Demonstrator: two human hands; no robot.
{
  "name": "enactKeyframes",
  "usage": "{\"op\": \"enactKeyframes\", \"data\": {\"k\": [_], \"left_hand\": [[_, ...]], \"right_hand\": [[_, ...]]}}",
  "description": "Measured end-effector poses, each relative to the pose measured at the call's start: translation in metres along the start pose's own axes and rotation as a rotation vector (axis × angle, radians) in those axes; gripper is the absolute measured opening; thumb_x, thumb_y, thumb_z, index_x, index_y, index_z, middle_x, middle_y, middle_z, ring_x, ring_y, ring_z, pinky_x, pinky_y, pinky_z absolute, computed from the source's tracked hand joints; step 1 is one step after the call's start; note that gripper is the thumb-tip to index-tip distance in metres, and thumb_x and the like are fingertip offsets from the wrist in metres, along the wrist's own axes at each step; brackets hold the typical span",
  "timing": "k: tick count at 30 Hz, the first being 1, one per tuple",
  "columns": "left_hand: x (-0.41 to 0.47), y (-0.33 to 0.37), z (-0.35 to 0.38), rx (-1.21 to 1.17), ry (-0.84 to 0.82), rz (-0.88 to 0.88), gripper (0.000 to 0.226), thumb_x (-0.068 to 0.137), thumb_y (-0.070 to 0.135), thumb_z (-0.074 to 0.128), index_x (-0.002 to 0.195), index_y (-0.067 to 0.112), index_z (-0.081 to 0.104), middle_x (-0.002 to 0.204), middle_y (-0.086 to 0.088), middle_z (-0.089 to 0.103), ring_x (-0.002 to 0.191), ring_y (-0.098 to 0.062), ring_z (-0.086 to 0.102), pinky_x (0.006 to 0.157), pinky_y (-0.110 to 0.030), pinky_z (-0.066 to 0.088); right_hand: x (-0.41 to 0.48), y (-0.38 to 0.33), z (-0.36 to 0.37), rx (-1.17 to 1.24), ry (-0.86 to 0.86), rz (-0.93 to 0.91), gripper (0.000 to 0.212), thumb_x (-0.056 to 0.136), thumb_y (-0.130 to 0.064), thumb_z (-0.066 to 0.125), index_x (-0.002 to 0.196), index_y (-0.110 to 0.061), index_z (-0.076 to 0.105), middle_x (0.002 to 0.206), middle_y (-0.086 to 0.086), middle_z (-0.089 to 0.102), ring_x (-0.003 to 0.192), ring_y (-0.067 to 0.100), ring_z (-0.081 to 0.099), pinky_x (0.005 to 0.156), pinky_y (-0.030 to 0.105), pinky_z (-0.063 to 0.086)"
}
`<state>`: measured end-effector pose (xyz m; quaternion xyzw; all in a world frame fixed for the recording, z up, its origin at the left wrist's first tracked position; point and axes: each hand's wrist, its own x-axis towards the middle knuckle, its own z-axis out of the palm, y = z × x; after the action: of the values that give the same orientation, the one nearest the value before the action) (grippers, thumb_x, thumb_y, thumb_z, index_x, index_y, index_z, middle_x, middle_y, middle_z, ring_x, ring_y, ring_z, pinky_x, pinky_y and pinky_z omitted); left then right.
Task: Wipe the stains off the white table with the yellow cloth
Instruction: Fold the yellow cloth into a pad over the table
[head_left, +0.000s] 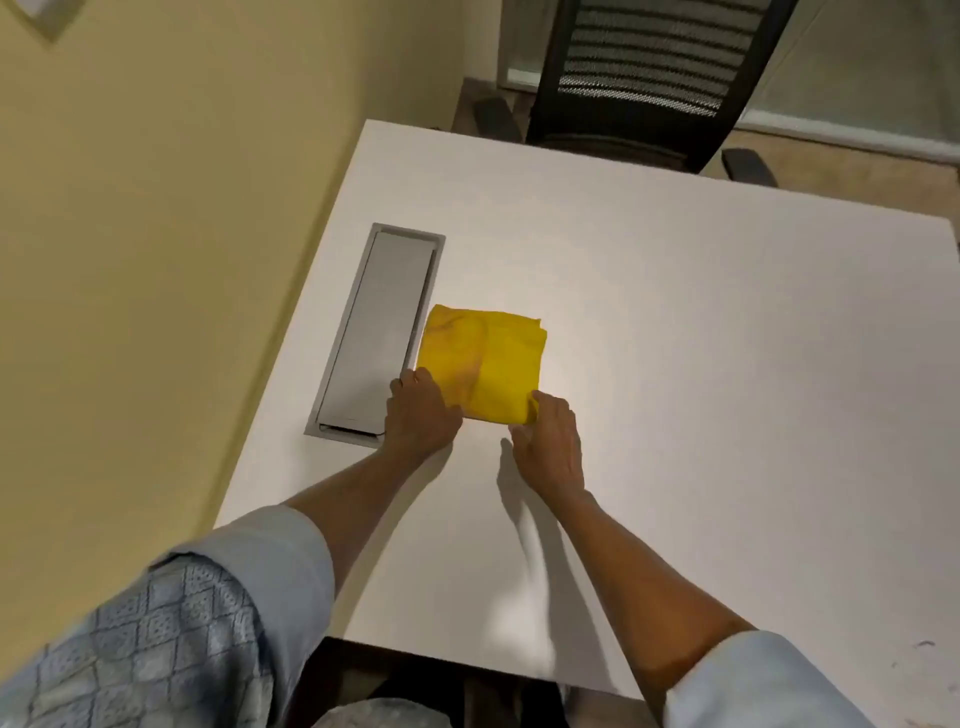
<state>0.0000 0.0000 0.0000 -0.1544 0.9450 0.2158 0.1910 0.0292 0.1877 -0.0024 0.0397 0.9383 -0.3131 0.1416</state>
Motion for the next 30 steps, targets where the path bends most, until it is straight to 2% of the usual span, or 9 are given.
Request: {"op": "enactKeyframes", "data": {"k": [8, 13, 16, 19, 21, 23, 24, 27, 30], "left_hand": [[0.025, 0.003, -0.006, -0.146, 0.068, -0.190, 0.054, 0.096, 0.025, 0.075, 0.138, 0.001, 0.052, 0.133, -0.018, 0.060, 0.123, -0.036, 0.061, 0.102, -0.049, 0.055], [0.034, -0.002, -0.011, -0.239, 0.043, -0.267, 0.025, 0.094, 0.018, 0.079, 0.110, 0.005, 0.066, 0.103, -0.013, 0.071, 0.096, -0.031, 0.072, 0.087, -0.047, 0.063], [0.035, -0.007, -0.011, -0.356, 0.018, -0.304, 0.018, 0.088, 0.014, 0.079, 0.081, 0.009, 0.064, 0.078, -0.007, 0.063, 0.077, -0.027, 0.067, 0.069, -0.037, 0.053], [0.033, -0.008, -0.013, -0.492, -0.072, -0.341, 0.014, 0.083, 0.010, 0.084, 0.084, 0.003, 0.072, 0.080, -0.009, 0.065, 0.077, -0.024, 0.064, 0.072, -0.036, 0.052], [0.029, -0.005, -0.016, -0.572, -0.132, -0.389, 0.019, 0.083, 0.011, 0.089, 0.089, 0.005, 0.073, 0.086, -0.006, 0.068, 0.079, -0.020, 0.064, 0.072, -0.032, 0.056], [0.023, -0.002, -0.017, -0.653, -0.197, -0.418, 0.022, 0.081, 0.010, 0.092, 0.091, 0.007, 0.072, 0.086, -0.004, 0.066, 0.077, -0.018, 0.061, 0.064, -0.029, 0.049], [0.018, -0.001, -0.016, -0.692, -0.244, -0.417, 0.025, 0.081, 0.008, 0.092, 0.097, 0.005, 0.074, 0.088, -0.004, 0.067, 0.078, -0.019, 0.061, 0.066, -0.029, 0.049], [-0.001, -0.001, -0.011, -0.784, -0.371, -0.385, 0.037, 0.081, 0.004, 0.092, 0.113, -0.003, 0.075, 0.098, -0.011, 0.071, 0.082, -0.021, 0.063, 0.074, -0.034, 0.051], [-0.023, 0.005, -0.009, -0.766, -0.439, -0.278, 0.042, 0.070, 0.011, 0.099, 0.103, -0.007, 0.080, 0.104, -0.025, 0.077, 0.089, -0.029, 0.067, 0.078, -0.037, 0.054]], "right_hand": [[0.040, -0.016, 0.009, 0.231, 0.070, 0.366, 0.058, 0.090, -0.022, 0.074, 0.140, -0.008, 0.049, 0.135, 0.016, 0.058, 0.124, 0.038, 0.058, 0.100, 0.048, 0.050], [0.051, -0.012, 0.007, 0.259, 0.067, 0.531, 0.043, 0.088, -0.018, 0.075, 0.128, -0.013, 0.061, 0.121, 0.012, 0.070, 0.110, 0.033, 0.066, 0.080, 0.036, 0.050], [0.045, -0.007, 0.001, 0.354, 0.118, 0.547, 0.032, 0.082, -0.016, 0.079, 0.113, -0.017, 0.071, 0.105, 0.005, 0.074, 0.100, 0.029, 0.070, 0.076, 0.033, 0.051], [0.036, 0.000, -0.013, 0.534, 0.178, 0.593, 0.025, 0.075, -0.015, 0.087, 0.098, -0.021, 0.077, 0.091, 0.000, 0.077, 0.092, 0.027, 0.076, 0.080, 0.038, 0.062], [0.029, 0.006, -0.026, 0.645, 0.184, 0.585, 0.025, 0.074, -0.014, 0.090, 0.096, -0.020, 0.081, 0.089, 0.006, 0.080, 0.088, 0.028, 0.078, 0.085, 0.044, 0.065], [0.019, 0.012, -0.043, 0.730, 0.199, 0.544, 0.024, 0.075, -0.011, 0.091, 0.096, -0.018, 0.082, 0.089, 0.011, 0.081, 0.082, 0.026, 0.077, 0.085, 0.045, 0.066], [0.013, 0.014, -0.052, 0.772, 0.211, 0.520, 0.025, 0.075, -0.009, 0.091, 0.097, -0.017, 0.082, 0.089, 0.011, 0.081, 0.081, 0.023, 0.076, 0.084, 0.043, 0.066], [-0.009, 0.015, -0.084, 0.854, 0.215, 0.426, 0.025, 0.076, -0.008, 0.091, 0.098, -0.017, 0.083, 0.084, 0.004, 0.082, 0.075, 0.013, 0.077, 0.069, 0.026, 0.062], [-0.031, 0.011, -0.114, 0.858, 0.176, 0.300, 0.024, 0.078, -0.006, 0.090, 0.100, -0.014, 0.083, 0.081, 0.001, 0.082, 0.066, 0.005, 0.072, 0.056, 0.012, 0.051]]}}
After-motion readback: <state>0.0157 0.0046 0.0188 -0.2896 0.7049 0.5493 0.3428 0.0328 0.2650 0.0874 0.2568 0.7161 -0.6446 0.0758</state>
